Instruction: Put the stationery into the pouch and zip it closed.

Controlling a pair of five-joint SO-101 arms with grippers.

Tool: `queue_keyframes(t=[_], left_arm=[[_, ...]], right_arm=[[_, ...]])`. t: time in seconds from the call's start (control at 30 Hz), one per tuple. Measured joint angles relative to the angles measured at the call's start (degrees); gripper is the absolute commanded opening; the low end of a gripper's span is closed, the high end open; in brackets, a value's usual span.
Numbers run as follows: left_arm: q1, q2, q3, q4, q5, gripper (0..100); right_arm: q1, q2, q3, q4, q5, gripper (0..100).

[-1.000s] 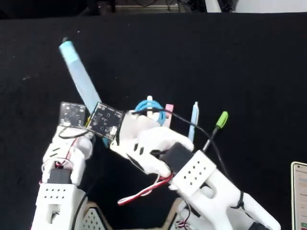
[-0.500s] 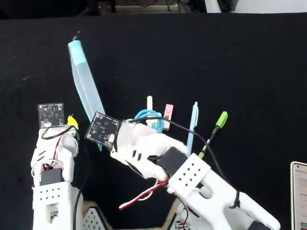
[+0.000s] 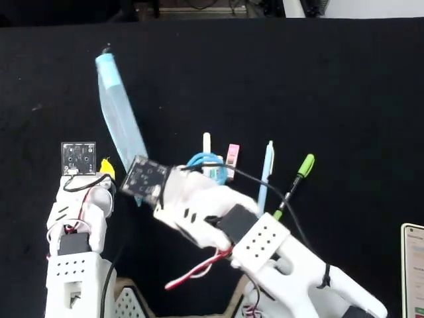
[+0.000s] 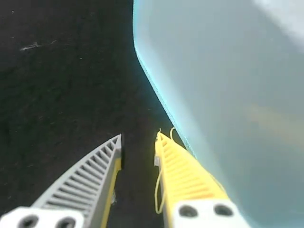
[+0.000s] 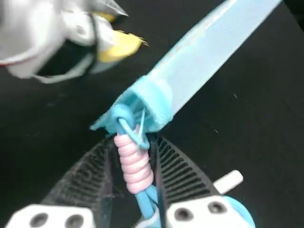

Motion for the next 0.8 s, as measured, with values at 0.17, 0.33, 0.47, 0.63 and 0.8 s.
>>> queue_keyframes(t=[0.17, 0.33, 0.47, 0.63, 0.8], left_arm=[[0.0, 0.0, 0.0, 0.0, 0.0, 12], [-0.44, 0.0, 0.0, 0.0, 0.0, 12], [-0.62, 0.0, 0.0, 0.0, 0.0, 12], [-0.62, 0.0, 0.0, 0.0, 0.0, 12], [-0.62, 0.0, 0.0, 0.0, 0.0, 12]], right_arm=[[-3.6, 0.0, 0.0, -0.09, 0.0, 1.1], [-3.6, 0.0, 3.69, -0.09, -0.09, 1.1], [-1.58, 0.0, 6.33, -0.09, -0.09, 1.1], [1.23, 0.0, 7.82, -0.09, -0.18, 1.1], [1.49, 0.0, 7.56, -1.14, -0.18, 1.1]])
